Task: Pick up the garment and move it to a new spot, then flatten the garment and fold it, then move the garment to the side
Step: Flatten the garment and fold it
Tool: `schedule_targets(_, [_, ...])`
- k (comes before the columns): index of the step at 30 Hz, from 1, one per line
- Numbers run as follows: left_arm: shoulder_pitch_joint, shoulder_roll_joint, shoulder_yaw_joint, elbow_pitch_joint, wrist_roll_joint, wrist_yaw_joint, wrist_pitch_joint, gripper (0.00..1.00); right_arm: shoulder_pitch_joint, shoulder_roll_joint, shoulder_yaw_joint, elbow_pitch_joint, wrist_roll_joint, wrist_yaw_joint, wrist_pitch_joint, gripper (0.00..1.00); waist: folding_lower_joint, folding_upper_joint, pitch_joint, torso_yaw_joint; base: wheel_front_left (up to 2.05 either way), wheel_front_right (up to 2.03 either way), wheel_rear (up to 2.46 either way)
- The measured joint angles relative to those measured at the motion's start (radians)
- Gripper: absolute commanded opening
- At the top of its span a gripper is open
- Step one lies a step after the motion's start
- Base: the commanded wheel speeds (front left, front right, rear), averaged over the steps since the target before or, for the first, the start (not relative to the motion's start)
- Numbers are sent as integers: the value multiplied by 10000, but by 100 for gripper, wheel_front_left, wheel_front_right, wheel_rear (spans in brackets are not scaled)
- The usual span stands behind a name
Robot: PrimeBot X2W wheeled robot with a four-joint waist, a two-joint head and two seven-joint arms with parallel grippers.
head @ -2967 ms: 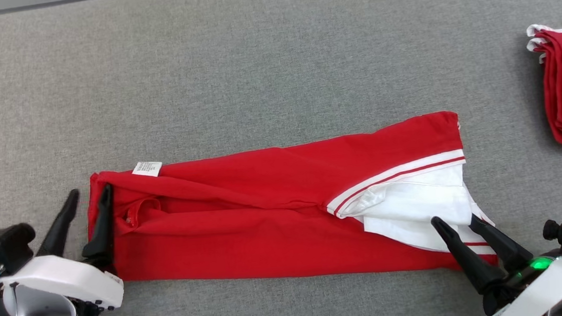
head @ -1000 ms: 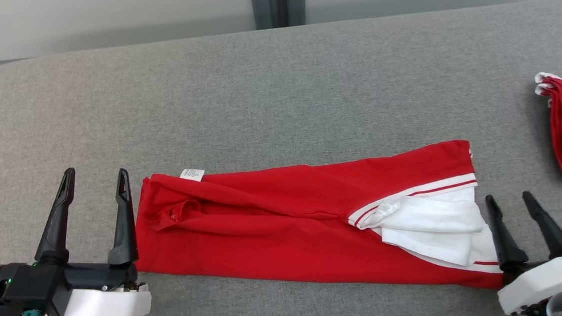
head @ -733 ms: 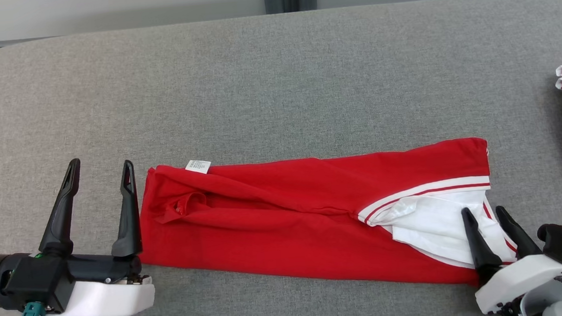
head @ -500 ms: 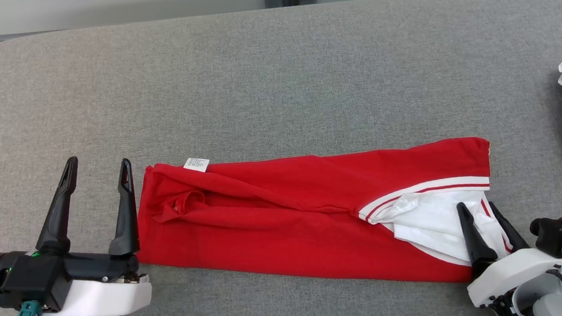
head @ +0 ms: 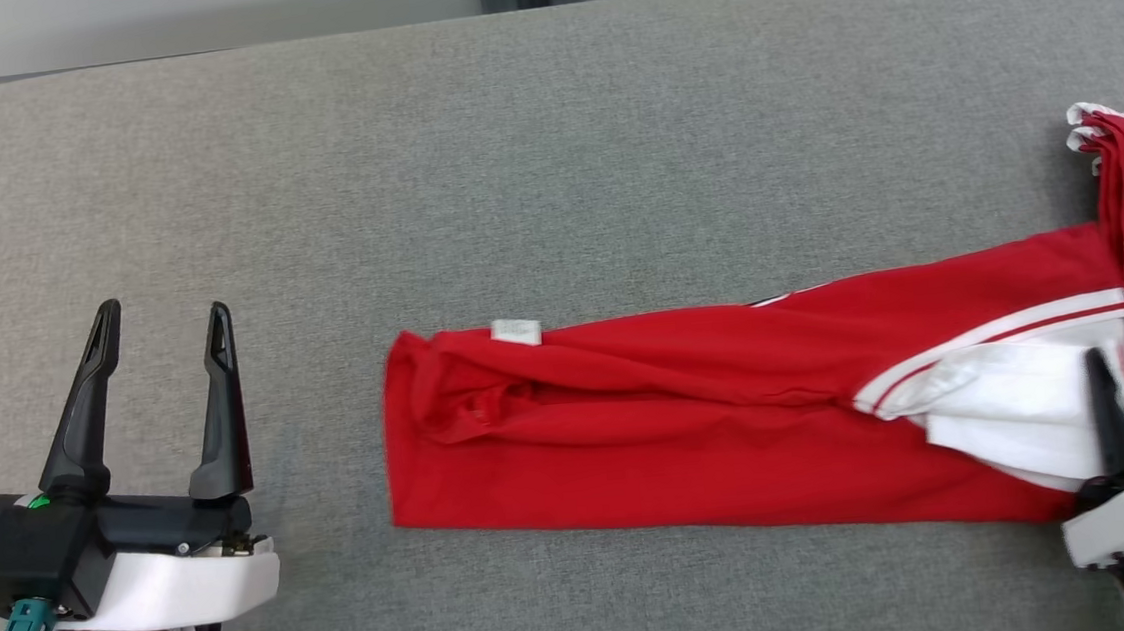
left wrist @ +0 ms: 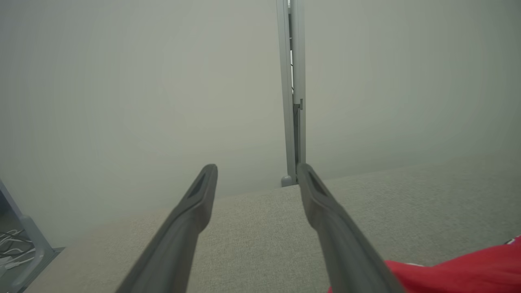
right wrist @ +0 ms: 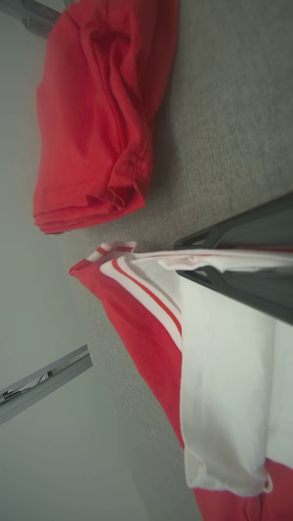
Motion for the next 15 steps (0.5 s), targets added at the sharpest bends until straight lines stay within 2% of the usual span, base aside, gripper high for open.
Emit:
schedule_targets(3, [-5,-29,42,-12,25,-75,0,100,193,-178,-602,-313,-153,0,-38,0,0,0,19,-133,0,0,0])
schedule_targets(6, [-50,-63,77,-4,86,-94,0,100,208,-176,-675,-621,-286,0,-42,0,0,0,20,-219,0,0,0])
schedule_targets(11, [-146,-125,121,2,128,-178,0,100,224,127,-332,-1515,-460,-2,-52,0,0,0,21,-299,0,0,0])
schedule_targets(15, [-166,-155,157,12,178,-261,0,100,149,679,441,-2915,-460,-2,136,0,0,0,3,-317,0,0,0])
